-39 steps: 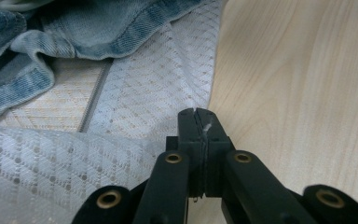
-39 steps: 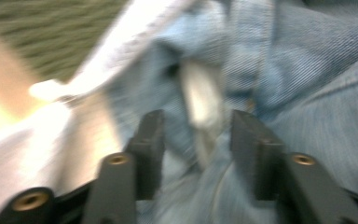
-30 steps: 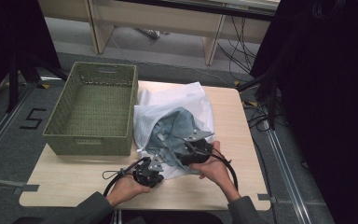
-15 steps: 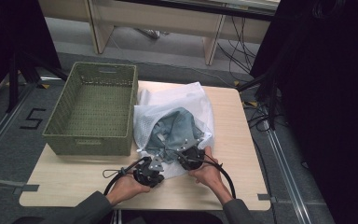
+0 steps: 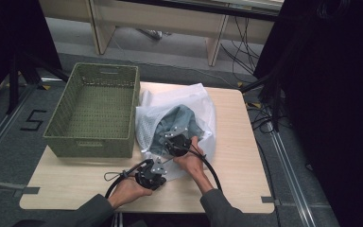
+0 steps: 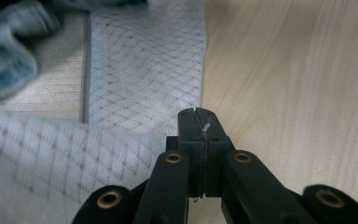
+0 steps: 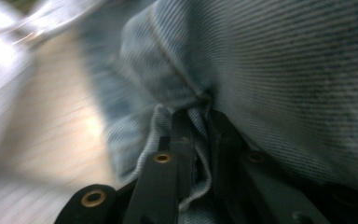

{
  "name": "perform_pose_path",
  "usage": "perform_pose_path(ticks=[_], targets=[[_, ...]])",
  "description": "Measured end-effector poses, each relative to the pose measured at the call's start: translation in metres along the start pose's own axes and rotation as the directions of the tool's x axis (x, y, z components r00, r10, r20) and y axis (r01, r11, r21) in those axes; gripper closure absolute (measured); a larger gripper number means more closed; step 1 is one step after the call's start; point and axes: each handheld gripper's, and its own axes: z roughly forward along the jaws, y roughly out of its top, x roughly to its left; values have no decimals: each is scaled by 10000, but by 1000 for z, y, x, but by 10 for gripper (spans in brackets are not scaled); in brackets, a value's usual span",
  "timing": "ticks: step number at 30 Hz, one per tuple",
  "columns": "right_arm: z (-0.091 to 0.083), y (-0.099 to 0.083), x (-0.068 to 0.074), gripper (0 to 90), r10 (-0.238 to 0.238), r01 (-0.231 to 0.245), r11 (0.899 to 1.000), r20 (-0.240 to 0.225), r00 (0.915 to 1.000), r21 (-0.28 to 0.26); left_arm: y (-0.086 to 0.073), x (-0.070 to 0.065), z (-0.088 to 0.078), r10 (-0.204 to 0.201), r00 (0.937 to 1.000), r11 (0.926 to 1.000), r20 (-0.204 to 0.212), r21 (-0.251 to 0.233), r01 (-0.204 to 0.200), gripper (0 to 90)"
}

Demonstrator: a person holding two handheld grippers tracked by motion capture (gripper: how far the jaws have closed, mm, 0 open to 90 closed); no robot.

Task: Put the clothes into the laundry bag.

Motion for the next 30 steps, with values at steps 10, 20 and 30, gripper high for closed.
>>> perform_pose_path(ticks=[10, 20, 30], targets=[[10, 9, -15, 718, 969, -969, 9953, 349, 9947, -24, 0, 0, 0, -14, 10000, 10000, -3, -7, 14, 886], [-67, -13, -33, 458, 1172, -1332, 9885, -1952, 9737, -712, 1, 2, 1, -156, 9998, 9999, 151, -9, 156, 859], [-79, -56, -71, 439, 2327, -2439, 9670, -1342, 9632, -735, 27, -5, 12, -247, 9996, 9897, 108, -1406, 259, 613]])
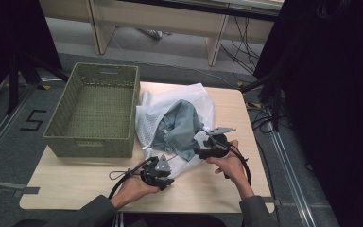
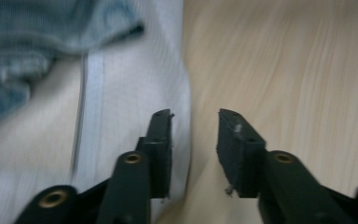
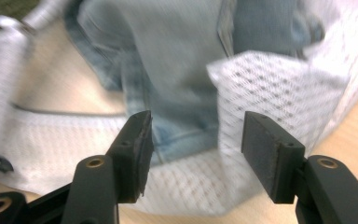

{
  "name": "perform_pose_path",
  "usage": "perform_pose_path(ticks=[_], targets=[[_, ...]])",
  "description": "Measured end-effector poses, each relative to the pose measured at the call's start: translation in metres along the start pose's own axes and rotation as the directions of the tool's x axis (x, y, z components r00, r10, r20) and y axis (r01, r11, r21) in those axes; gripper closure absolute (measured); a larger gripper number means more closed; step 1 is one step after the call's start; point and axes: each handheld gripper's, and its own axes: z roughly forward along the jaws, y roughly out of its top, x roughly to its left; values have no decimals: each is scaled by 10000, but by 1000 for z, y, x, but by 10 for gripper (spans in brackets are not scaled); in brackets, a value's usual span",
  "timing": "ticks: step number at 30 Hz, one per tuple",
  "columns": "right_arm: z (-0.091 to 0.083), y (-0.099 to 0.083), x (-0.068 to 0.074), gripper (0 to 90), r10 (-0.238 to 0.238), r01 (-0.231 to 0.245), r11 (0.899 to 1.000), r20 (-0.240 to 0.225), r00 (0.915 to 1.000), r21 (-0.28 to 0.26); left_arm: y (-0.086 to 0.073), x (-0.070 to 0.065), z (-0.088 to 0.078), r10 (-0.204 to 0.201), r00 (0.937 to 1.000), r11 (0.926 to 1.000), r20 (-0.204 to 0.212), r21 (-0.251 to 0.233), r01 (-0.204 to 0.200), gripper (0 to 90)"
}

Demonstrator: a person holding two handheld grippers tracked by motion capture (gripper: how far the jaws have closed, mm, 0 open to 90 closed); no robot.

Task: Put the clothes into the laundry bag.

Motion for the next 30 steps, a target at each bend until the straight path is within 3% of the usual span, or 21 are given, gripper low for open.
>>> perform_pose_path(ticks=[2, 3, 4, 5, 6, 7, 8, 10, 11, 13, 14, 16, 17, 19, 22, 23, 25, 27, 28, 29, 30], targets=[[2, 1, -2, 438, -107, 106, 9999, 203, 9997, 60, 12, -2, 9, 77, 9999, 10000, -68, -59, -78, 570], [-2, 3, -2, 437, 90, -98, 9989, 161, 9998, 463, 18, -3, 16, 59, 9997, 9999, -233, -125, -62, 544], [2, 2, -1, 437, 279, -277, 9996, 370, 9989, -79, 23, -3, 22, 109, 9991, 9998, -400, -150, -115, 541], [-3, 4, -5, 436, 53, -62, 9997, 370, 9993, 256, 27, -3, 29, 23, 9985, 9999, -545, -167, -32, 547], [-3, 3, -6, 435, 147, -145, 9999, 358, 9993, -65, 30, -1, 34, 8, 9982, 9999, -592, -133, -16, 549], [-7, 4, -6, 434, 400, -406, 9991, 478, 9981, 127, 32, 0, 40, -141, 9983, 9999, -573, -7, 141, 590], [-10, 4, -7, 434, 429, -431, 9991, 524, 9977, 35, 34, 1, 43, 59, 9977, 9999, -681, 125, -51, 632], [-14, 4, -11, 434, 684, -684, 9977, 574, 9960, -28, 33, 3, 48, 77, 9978, 9995, -655, 295, -57, 778], [-16, 4, -15, 435, 458, -447, 9988, 587, 9972, -186, 32, 2, 49, 58, 9981, 9990, -612, 445, -31, 834], [-19, 4, -17, 448, 531, -510, 9979, 533, 9972, -391, 30, 1, 48, 207, 9977, 9985, -638, 517, -174, 884], [-20, 5, -16, 462, 678, -671, 9974, 272, 9973, -266, 28, 0, 47, 51, 9983, 9988, -578, 496, -23, 887], [-21, 4, -11, 488, 351, -351, 9994, 134, 9993, -41, 24, -2, 41, 82, 9984, 9989, -562, 467, -56, 888], [-19, 3, -8, 506, 14, -14, 9998, -2, 10000, -209, 20, -2, 39, 6, 9987, 9990, -508, 449, 17, 888], [-14, 3, 3, 529, -201, 191, 9996, -550, 9983, -186, 15, -4, 34, -61, 9988, 9992, -477, 394, 80, 889], [-6, 2, 23, 546, -368, 427, 9980, -1200, 9921, 472, 12, -10, 30, 21, 9993, 9992, -374, 405, -6, 889], [0, 0, 27, 545, -928, 1015, 9925, -1199, 9884, 685, 11, -13, 30, -54, 9994, 9995, -336, 319, 65, 888], [10, -5, 33, 533, -1206, 1356, 9827, -1205, 9854, 1260, 9, -15, 27, 138, 9995, 9984, -285, 548, -122, 888], [20, -12, 35, 502, -1167, 1326, 9714, -904, 9890, 1968, 7, -18, 25, 359, 9990, 9981, -259, 514, -345, 888], [24, -16, 34, 482, -1228, 1384, 9670, -845, 9888, 2138, 6, -19, 25, 262, 9994, 9982, -212, 541, -250, 888], [26, -20, 36, 470, -870, 1039, 9664, -811, 9929, 2350, 6, -19, 24, 416, 9989, 9976, -208, 554, -404, 888], [28, -23, 36, 456, -1137, 1336, 9708, -1082, 9876, 1993, 5, -20, 23, 226, 9996, 9982, -183, 565, -215, 888]])
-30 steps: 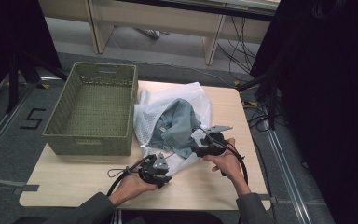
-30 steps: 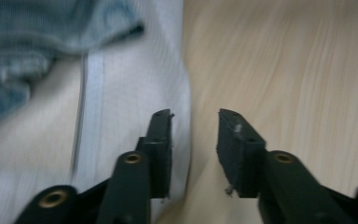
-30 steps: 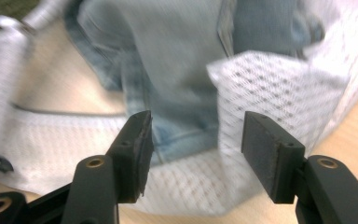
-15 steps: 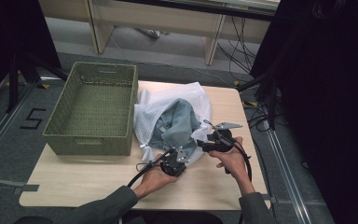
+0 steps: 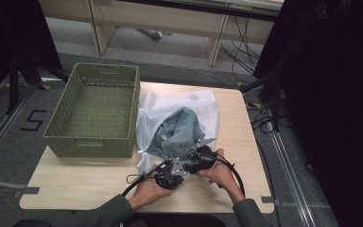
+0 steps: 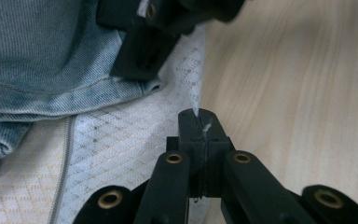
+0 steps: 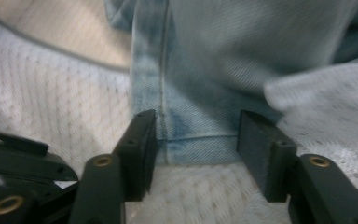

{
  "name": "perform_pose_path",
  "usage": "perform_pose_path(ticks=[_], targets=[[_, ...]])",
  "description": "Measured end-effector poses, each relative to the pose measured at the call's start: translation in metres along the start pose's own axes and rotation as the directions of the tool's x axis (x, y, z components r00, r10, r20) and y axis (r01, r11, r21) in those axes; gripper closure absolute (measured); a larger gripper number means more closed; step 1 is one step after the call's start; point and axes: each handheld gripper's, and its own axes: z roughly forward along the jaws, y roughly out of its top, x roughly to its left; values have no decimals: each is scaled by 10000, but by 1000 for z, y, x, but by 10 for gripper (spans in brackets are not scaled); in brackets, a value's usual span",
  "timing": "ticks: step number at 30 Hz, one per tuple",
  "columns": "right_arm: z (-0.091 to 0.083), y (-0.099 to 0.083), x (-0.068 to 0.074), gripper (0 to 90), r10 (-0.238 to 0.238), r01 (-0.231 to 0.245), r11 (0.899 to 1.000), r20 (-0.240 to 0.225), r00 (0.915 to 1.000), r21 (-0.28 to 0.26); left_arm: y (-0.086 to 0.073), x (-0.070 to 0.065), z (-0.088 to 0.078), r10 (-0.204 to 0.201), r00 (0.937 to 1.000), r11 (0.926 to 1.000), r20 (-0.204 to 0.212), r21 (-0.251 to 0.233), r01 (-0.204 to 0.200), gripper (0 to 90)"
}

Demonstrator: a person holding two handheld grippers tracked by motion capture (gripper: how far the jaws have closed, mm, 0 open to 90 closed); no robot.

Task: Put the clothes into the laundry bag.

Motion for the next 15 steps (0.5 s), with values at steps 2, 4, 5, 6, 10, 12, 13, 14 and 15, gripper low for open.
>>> perform_pose_path(ticks=[2, 4, 5, 6, 10, 12, 13, 14, 15], targets=[[0, -2, 3, 431, 93, -93, 9999, -45, 9999, -38, -1, 1, -1, 201, 9998, 9998, -12, -17, -201, 888], [0, -3, 8, 428, 194, -194, 9998, -76, 9998, -14, -1, 0, -1, 145, 9999, 9999, -11, -13, -145, 888], [2, -2, 8, 444, -146, 148, 9997, 85, 9999, -197, -1, 0, -1, 124, 9999, 9999, -18, -20, -124, 888], [1, -1, 10, 453, 0, 0, 10000, 36, 10000, -12, -1, -1, -1, 66, 10000, 10000, -11, -22, -66, 888], [5, -1, 19, 448, -578, 576, 9983, -151, 9982, -124, -2, -1, -1, 24, 10000, 10000, 31, -29, -24, 887], [7, 3, 20, 638, -1048, 1059, 9942, 560, 9929, -167, -2, -1, -1, 26, 10000, 10000, 39, -27, -26, 888], [7, 6, 22, 713, -586, 595, 9982, 789, 9952, -97, -2, -1, -1, 96, 9999, 10000, 32, -10, -96, 888], [9, 8, 19, 736, -1007, 1025, 9947, 1063, 9892, -115, -2, 0, -2, 213, 9997, 9998, 86, 61, -214, 888], [12, 11, 19, 754, -615, 653, 9975, 1218, 9907, -271, -1, 2, -3, 544, 9984, 9981, 130, 270, -547, 888]])
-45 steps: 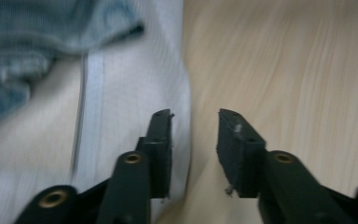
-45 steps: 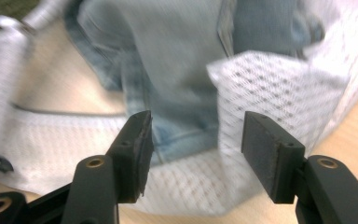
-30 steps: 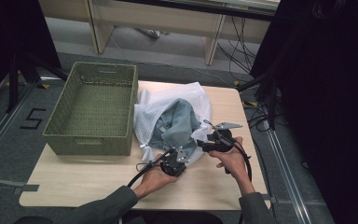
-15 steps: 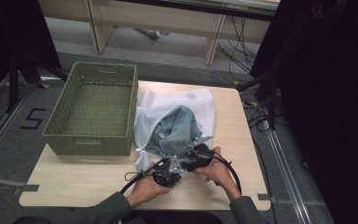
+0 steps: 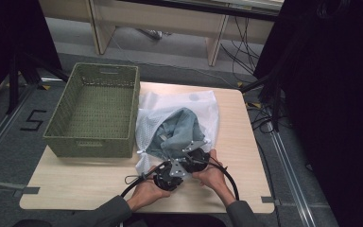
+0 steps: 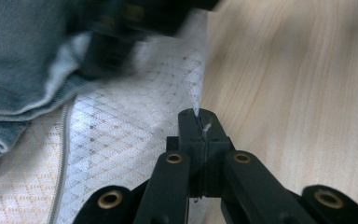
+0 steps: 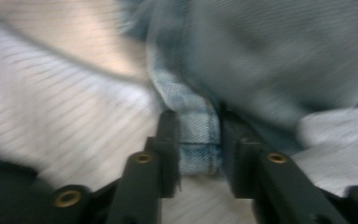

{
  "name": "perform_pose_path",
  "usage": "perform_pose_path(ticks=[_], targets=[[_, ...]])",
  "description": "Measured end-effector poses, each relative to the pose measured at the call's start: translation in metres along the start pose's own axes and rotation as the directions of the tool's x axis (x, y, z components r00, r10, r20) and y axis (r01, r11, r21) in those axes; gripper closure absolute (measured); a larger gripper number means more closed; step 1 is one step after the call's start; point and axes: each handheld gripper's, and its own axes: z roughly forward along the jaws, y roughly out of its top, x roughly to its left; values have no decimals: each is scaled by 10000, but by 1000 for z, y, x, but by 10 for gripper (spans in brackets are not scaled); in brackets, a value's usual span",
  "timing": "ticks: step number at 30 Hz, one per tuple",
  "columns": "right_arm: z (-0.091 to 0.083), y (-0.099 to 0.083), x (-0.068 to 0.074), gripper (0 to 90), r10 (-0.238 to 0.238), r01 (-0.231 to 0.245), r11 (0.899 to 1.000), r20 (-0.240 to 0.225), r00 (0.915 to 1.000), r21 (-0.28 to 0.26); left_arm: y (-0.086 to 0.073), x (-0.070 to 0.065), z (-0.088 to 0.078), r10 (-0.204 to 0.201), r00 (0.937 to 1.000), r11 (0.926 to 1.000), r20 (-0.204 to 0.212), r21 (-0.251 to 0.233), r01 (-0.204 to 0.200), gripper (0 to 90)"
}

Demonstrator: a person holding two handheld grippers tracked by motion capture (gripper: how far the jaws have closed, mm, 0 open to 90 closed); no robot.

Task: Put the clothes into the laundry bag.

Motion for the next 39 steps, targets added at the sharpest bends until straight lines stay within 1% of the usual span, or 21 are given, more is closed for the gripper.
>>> perform_pose_path(ticks=[2, 4, 10, 13, 14, 15, 16, 17, 18, 20, 21, 22, 23, 24, 25, 27, 30, 33, 36, 38, 39], targets=[[4, 8, -2, 783, 224, -219, 9996, 278, 9994, -179, 0, -3, 2, -369, 9993, 9989, -100, -292, 366, 888], [10, 17, -9, 794, 117, -92, 9991, 608, 9981, -412, 0, -3, 1, -282, 9996, 9993, -103, -259, 279, 889], [34, 31, -20, 791, 1146, -1009, 9870, 1075, 9876, -1252, 0, -3, 1, -372, 9993, 9990, -73, -265, 370, 888], [35, 31, -21, 756, 1434, -1281, 9810, 999, 9846, -1456, 0, -2, 1, -286, 9996, 9993, -75, -251, 284, 888], [32, 30, -22, 708, 1211, -1103, 9851, 771, 9896, -1316, 0, -2, 1, -326, 9995, 9992, -49, -224, 325, 884], [28, 29, -23, 657, 1129, -1091, 9888, 317, 9931, -1023, 0, -1, -1, -186, 9998, 9998, 22, -89, 186, 873], [26, 27, -21, 614, 1372, -1348, 9823, 92, 9905, -1300, 1, 0, -2, -7, 9999, 9999, 168, 158, 4, 846], [17, 26, -20, 578, 1574, -1595, 9845, -341, 9869, -733, 1, -1, -3, -161, 9995, 9999, 281, 8, 160, 818], [13, 24, -23, 550, 1222, -1258, 9864, -399, 9917, -1057, 2, -1, -5, -3, 9993, 9999, 367, 133, -1, 793], [-5, 23, -23, 507, 1635, -1755, 9764, -1004, 9814, -1257, 8, -2, -13, 157, 9984, 9999, 542, 27, -158, 720], [-14, 22, -26, 492, 1528, -1700, 9743, -1203, 9809, -1479, 12, -1, -19, 51, 9981, 9999, 607, -115, -44, 679], [-23, 20, -28, 487, 1411, -1613, 9732, -1285, 9816, -1636, 16, 1, -27, 53, 9988, 9993, 493, -362, -35, 652], [-33, 16, -30, 483, 1459, -1696, 9696, -1394, 9794, -1767, 20, 3, -33, -294, 9988, 9960, 390, -828, 325, 618], [-42, 12, -34, 480, 1435, -1673, 9679, -1337, 9806, -1879, 23, 8, -41, -385, 9989, 9941, 252, -1004, 408, 593], [-49, 7, -36, 478, 1796, -2056, 9603, -1459, 9729, -1884, 26, 13, -48, -519, 9986, 9917, 62, -1176, 523, 572], [-62, -5, -47, 476, 1900, -2108, 9593, -1227, 9741, -1877, 30, 30, -62, -656, 9972, 9889, -346, -1361, 603, 532], [-71, -21, -59, 473, 2301, -2485, 9483, -1115, 9667, -1973, 37, 53, -78, -1319, 9873, 9787, -880, -1696, 1157, 497], [-79, -29, -65, 471, 2679, -2852, 9367, -1089, 9573, -2030, 46, 79, -89, -1506, 9742, 9771, -1684, -1754, 1207, 474], [-81, -34, -68, 468, 2714, -2876, 9352, -1036, 9569, -2064, 59, 104, -95, -1513, 9573, 9834, -2463, -1352, 1207, 471], [-80, -35, -68, 467, 2694, -2855, 9374, -1044, 9574, -1993, 68, 119, -92, -1838, 9393, 9774, -2896, -1556, 1432, 481], [-78, -35, -66, 466, 2820, -3013, 9318, -1188, 9520, -2025, 71, 127, -90, -1989, 9315, 9749, -3046, -1584, 1564, 504]])
